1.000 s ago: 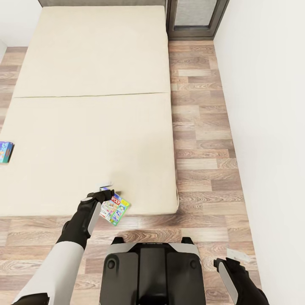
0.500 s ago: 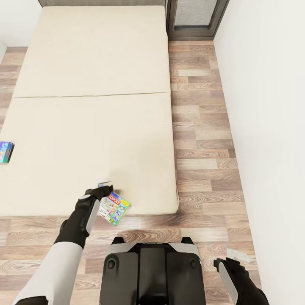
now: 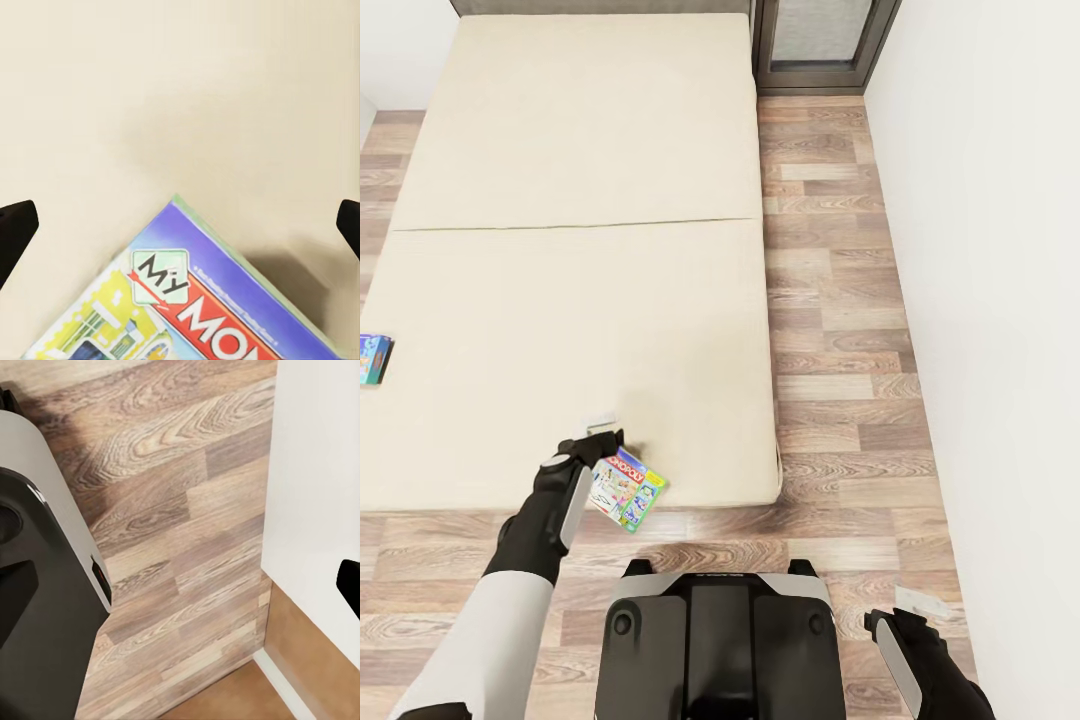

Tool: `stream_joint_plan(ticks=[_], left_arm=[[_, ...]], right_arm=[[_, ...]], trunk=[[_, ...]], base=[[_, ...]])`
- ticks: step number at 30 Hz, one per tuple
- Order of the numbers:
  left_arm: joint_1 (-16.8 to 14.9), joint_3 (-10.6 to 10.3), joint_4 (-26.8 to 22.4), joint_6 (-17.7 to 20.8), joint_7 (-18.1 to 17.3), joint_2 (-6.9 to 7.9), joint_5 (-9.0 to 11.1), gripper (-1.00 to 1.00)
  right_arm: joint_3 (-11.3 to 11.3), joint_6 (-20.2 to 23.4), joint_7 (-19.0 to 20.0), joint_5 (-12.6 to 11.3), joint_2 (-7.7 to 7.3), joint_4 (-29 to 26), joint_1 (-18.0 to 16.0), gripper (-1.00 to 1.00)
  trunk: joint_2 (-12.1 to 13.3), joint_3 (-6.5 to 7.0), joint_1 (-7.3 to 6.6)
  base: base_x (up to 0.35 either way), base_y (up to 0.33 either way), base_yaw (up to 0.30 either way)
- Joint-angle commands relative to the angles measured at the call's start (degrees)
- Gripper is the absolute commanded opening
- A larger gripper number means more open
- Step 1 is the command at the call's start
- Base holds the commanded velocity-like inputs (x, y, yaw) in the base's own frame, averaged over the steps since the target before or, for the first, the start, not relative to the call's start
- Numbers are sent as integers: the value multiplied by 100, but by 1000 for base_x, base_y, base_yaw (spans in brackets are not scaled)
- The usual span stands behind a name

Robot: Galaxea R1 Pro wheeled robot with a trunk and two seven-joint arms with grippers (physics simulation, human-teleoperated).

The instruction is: Put all the toys in the child's room - the three board games (two on the bed and one on the table), the two jigsaw puzzles on the table, and the tennis ball on the table - inside the toy box on the table in the child's room.

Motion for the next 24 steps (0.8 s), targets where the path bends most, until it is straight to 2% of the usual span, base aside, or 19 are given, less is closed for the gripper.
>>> stream_joint_plan(ticks=[1, 9, 15, 18, 19, 24], left_arm=[[0, 9, -32, 40, 10, -3, 5, 100], [35, 11, -422, 214, 6, 2, 9, 100], [194, 21, -987, 731, -61, 17, 16, 100], [284, 29, -1313, 1003, -237, 23, 17, 100], [347, 37, -1516, 1159, -419, 28, 18, 100], [463, 82, -1894, 1539, -967, 46, 18, 100]], right_arm=[[9, 15, -42, -60, -2, -9, 0, 100], [9, 15, -42, -60, -3, -9, 0, 100], [9, 14, -42, -60, -7, -9, 0, 100], [9, 14, -42, -60, -8, -9, 0, 100], [9, 14, -42, -60, -9, -7, 0, 100], [9, 14, -42, -60, -9, -3, 0, 100]], trunk=[[-9, -6, 3], [-9, -6, 3], [-9, -6, 3], [-9, -6, 3], [-9, -6, 3], [-9, -6, 3]], base=[[0, 0, 0], [0, 0, 0], [0, 0, 0], [0, 0, 0], [0, 0, 0], [0, 0, 0]])
